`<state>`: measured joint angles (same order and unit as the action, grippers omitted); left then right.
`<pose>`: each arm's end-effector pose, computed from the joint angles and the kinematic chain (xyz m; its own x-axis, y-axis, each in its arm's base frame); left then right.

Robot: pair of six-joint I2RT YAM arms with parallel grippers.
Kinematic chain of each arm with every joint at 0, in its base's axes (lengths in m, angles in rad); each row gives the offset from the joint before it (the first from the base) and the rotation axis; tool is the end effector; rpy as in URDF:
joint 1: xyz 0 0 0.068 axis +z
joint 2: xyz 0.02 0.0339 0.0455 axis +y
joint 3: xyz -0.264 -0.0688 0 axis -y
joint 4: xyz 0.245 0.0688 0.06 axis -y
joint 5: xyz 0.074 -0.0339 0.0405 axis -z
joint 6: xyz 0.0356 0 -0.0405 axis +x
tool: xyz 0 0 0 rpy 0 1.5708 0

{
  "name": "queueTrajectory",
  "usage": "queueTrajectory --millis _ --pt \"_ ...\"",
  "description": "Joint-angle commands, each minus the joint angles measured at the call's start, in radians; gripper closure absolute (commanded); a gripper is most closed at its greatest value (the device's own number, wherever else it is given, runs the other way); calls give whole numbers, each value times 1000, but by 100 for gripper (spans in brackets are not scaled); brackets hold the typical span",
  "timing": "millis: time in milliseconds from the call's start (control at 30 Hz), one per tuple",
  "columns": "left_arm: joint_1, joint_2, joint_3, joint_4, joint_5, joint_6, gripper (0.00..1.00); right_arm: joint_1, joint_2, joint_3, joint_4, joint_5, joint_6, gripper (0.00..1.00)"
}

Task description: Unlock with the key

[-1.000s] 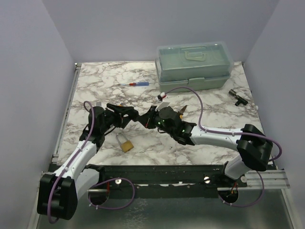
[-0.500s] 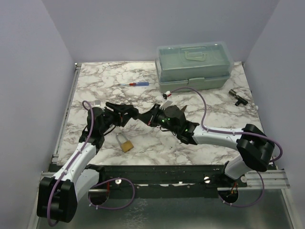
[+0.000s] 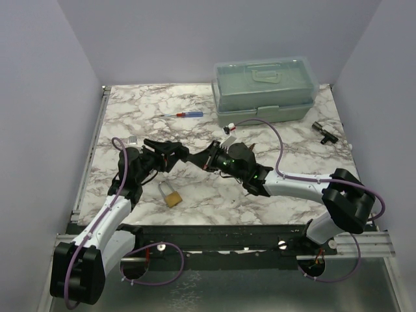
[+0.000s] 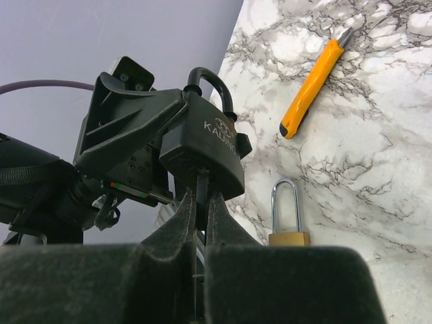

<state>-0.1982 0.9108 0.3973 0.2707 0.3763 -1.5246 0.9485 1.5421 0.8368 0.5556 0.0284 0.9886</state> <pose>0.1984 -0.0532 0.2282 -0.5432 -0.8385 0.0434 -0.2109 0.0862 -0.9737 0.2026 0.2807 0.2479 -0.7125 0.4391 -0.5472 -0.3650 0.4342 0.8236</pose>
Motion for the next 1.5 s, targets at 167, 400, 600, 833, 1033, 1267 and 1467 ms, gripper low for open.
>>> queueTrajectory --millis 167,400,600,833,1033,1267,1467 --pt "-29 -12 -18 107 130 -26 100 -10 -80 38 -139 -22 -254 65" --pt "-28 23 -10 107 133 -35 100 -10 -157 89 -387 -115 -535 29" --pt "-28 36 -2 107 137 -39 100 -10 -173 126 -471 -140 -624 13" --pt "-28 37 3 107 148 -41 100 -8 -81 226 -500 -168 -630 12" --pt "-28 36 -2 107 156 -41 100 1 -3 280 -500 -150 -630 16" --pt "-27 22 -15 108 160 -43 100 33 77 350 -537 -70 -621 27" --pt "-28 -5 -46 108 144 -54 100 46 90 364 -554 39 -597 41"
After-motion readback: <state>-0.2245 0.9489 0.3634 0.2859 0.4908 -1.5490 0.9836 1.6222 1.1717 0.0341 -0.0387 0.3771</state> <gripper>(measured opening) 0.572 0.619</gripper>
